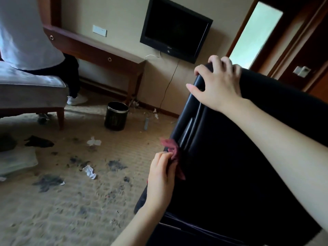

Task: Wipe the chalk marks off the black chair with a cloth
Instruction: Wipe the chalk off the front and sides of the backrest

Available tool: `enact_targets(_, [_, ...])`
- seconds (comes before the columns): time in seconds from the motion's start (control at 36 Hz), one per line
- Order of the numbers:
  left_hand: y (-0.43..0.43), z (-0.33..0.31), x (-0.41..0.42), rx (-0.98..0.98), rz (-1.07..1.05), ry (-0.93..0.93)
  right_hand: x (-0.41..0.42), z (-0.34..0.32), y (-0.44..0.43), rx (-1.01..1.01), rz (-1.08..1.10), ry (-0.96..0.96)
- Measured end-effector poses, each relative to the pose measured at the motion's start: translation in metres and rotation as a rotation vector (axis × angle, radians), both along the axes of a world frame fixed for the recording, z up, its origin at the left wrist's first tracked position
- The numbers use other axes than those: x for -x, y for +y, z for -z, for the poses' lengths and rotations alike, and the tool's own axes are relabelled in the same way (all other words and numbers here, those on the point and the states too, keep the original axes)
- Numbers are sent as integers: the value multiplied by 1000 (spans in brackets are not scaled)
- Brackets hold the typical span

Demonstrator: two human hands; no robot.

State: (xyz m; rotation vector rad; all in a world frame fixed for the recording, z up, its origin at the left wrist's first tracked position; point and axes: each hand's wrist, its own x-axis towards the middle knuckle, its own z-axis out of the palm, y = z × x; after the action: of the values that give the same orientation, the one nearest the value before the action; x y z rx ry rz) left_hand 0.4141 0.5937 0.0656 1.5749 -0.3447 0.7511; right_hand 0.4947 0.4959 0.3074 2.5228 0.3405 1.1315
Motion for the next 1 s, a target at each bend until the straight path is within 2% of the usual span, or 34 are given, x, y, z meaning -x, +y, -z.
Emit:
enact_targets(0.14, [-1,50,25,6,-5,88,-7,5,8,-61,15,-43])
enact_targets(0.31, [25,89,35,-169,69,214,-5,8,10,-45,29,-88])
enact_targets(0.39, [38,80,32,-232,72,216,-2,9,11,-53,16,-114])
enact_targets(0.53, [37,25,16,94,-57,246,-4,15,14,-79,-8,-182])
enact_targets(0.64, [12,-27,5,67,60,163,-8,18,16,-70,7,-220])
enact_targets(0.69, [2,-36,2,21,36,149,-10,19,15,-77,5,-231])
enact_targets(0.78, [-7,-34,5,32,-26,107,-14,21,13,-91,-7,-258])
enact_targets(0.86, [-11,-29,9,43,8,89,-16,22,12,-115,-30,-308])
enact_targets(1.0, [-13,-15,13,-29,-35,93,-16,22,15,-133,-32,-307])
